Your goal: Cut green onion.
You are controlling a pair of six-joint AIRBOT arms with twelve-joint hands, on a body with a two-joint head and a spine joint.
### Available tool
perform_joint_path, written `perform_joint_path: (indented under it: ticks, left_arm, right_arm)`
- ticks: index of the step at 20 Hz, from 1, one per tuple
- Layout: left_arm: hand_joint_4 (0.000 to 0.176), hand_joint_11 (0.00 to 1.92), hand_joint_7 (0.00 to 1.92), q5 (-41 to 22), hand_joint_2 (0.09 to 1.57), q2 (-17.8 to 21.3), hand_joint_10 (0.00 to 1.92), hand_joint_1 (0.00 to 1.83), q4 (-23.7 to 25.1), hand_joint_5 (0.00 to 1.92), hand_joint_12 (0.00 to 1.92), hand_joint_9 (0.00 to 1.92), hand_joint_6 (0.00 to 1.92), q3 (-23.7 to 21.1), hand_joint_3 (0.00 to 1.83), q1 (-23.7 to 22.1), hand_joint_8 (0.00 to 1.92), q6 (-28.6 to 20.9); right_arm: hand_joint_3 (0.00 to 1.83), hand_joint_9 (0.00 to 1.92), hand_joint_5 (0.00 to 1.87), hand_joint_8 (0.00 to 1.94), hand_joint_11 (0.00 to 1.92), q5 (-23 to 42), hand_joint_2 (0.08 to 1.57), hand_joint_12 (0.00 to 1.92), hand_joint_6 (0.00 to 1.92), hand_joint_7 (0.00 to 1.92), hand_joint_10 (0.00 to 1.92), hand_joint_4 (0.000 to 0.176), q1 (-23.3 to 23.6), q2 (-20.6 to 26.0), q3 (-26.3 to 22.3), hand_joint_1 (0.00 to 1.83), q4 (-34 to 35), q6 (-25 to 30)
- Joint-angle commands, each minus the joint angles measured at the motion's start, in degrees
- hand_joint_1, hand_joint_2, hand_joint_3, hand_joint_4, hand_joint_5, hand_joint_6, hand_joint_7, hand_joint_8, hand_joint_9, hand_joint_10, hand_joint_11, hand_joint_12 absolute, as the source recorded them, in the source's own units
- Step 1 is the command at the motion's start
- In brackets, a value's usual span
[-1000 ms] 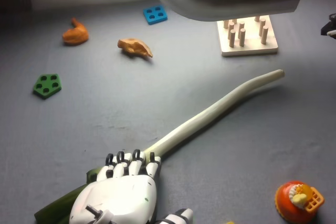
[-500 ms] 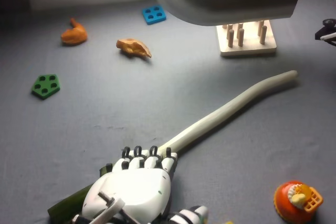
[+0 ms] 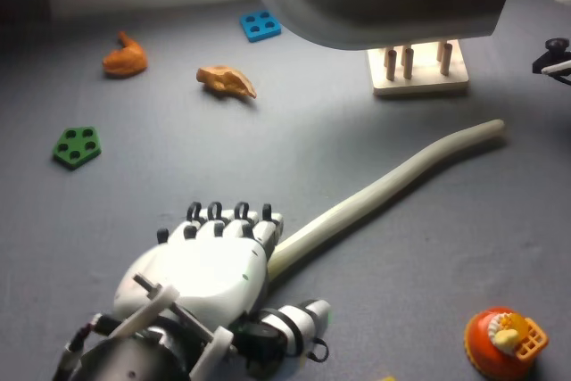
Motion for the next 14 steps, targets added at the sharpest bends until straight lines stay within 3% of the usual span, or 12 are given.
perform_joint_path:
  ticks: [1,6,14]
  left_arm:
    - [0.0,0.01,0.08,1.5,1.32,0.6,0.01,0.26,5.1,0.1,0.02,0.05,0.01,0.3,0.0,-0.9,0.01,0.1]
    - [0.0,0.0,0.03,-2.5,1.33,3.6,0.0,0.21,7.5,0.04,0.0,0.01,0.0,1.0,0.0,-2.9,0.0,1.2]
    - [0.0,0.01,0.07,-6.0,1.33,4.9,0.01,0.26,9.3,0.08,0.0,0.04,0.01,1.3,0.0,-5.2,0.01,1.2]
  right_arm:
    - [0.77,1.63,1.39,1.94,1.69,7.8,0.78,1.92,1.92,1.59,1.92,0.176,0.1,0.4,0.9,1.55,1.8,0.6]
    - [0.79,1.65,1.38,1.94,1.71,8.1,0.79,1.92,1.92,1.61,1.92,0.176,-0.7,-0.8,2.6,1.55,2.1,0.8]
    - [0.79,1.61,1.28,1.94,1.67,7.3,0.79,1.92,1.92,1.56,1.92,0.176,-1.1,-1.9,3.3,1.54,2.2,0.8]
